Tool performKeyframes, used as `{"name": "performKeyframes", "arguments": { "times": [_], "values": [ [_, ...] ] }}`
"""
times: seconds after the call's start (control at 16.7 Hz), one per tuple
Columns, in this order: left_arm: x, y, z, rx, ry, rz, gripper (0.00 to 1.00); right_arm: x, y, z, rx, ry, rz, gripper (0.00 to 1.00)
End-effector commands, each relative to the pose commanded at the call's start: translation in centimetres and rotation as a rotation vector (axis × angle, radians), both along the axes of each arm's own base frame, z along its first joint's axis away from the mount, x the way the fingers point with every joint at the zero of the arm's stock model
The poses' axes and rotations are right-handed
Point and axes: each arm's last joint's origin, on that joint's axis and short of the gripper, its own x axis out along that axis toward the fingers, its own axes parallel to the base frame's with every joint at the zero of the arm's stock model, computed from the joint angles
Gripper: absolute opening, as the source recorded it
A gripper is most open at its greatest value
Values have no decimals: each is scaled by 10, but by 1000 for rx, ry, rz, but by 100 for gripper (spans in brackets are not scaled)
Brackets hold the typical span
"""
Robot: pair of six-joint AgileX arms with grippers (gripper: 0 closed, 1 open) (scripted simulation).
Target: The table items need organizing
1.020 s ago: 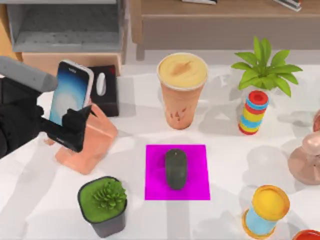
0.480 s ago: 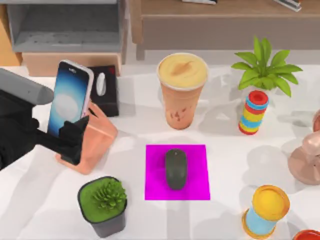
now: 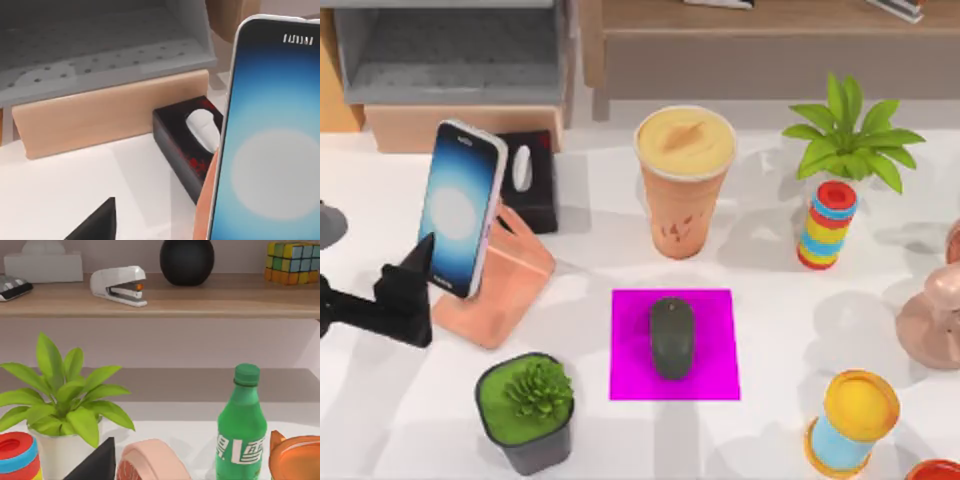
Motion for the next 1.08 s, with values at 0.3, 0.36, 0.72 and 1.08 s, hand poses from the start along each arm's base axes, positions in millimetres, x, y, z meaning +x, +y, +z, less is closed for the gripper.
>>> {"name": "performKeyframes", "arguments": {
  "times": [0.3,0.36,0.72,1.08],
  "values": [
    [-36,19,-18,-50,-170,170,100,0,0,0,0,0,0,100],
    [-41,22,-23,-57,-201,202,100,0,0,0,0,0,0,100],
    [-49,30,-38,-74,-293,308,100,0,0,0,0,0,0,100],
    [-49,30,-38,-74,-293,308,100,1,1,3,-1,1,1,100]
  ]
}}
